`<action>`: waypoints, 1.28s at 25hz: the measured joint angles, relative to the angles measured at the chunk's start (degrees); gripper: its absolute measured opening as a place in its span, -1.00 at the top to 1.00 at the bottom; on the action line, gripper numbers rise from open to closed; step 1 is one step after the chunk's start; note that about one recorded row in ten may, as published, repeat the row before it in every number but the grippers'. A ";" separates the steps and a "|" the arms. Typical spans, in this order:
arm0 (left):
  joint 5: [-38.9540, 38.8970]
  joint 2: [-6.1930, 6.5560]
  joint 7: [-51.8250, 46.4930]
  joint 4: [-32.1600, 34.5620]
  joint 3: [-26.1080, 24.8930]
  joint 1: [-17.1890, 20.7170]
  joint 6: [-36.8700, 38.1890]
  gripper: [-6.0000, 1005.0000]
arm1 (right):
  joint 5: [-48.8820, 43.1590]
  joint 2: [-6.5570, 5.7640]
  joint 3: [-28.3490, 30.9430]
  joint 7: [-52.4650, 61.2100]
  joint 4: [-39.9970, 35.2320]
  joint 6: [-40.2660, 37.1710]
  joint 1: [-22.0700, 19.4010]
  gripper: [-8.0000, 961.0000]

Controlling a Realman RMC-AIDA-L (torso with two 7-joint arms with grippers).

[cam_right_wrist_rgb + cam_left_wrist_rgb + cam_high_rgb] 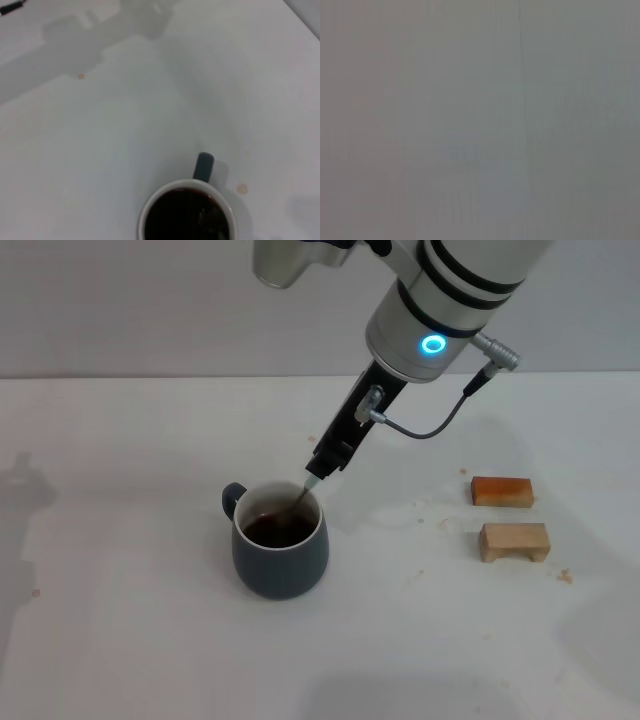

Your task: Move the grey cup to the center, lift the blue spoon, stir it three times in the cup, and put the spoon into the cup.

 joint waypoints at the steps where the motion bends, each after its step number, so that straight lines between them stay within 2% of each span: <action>1: 0.00 0.00 0.00 0.00 0.00 -0.01 0.04 0.99 | -0.12 -0.04 0.01 0.00 0.00 0.29 -0.01 0.66; 6: 0.00 0.00 0.00 0.00 0.00 0.03 0.37 0.99 | -0.32 -0.08 0.03 0.12 0.26 2.91 -0.37 0.66; 10: 0.00 0.00 -0.03 -0.23 0.12 0.35 0.43 0.99 | 0.29 0.53 0.01 0.13 0.55 4.40 -0.55 0.66; 17: 0.00 0.00 -0.12 -0.61 0.44 1.43 1.75 0.99 | 3.48 0.96 0.01 0.04 0.22 2.61 -0.73 0.66; 23: 0.17 0.00 -1.36 -0.80 0.52 2.08 2.38 0.99 | 3.42 0.91 0.02 0.31 -0.08 0.38 -0.98 0.75; 32: 0.31 0.00 -1.58 -1.21 1.14 2.59 2.70 0.99 | 2.53 0.18 0.50 0.60 -0.01 0.75 -2.64 0.82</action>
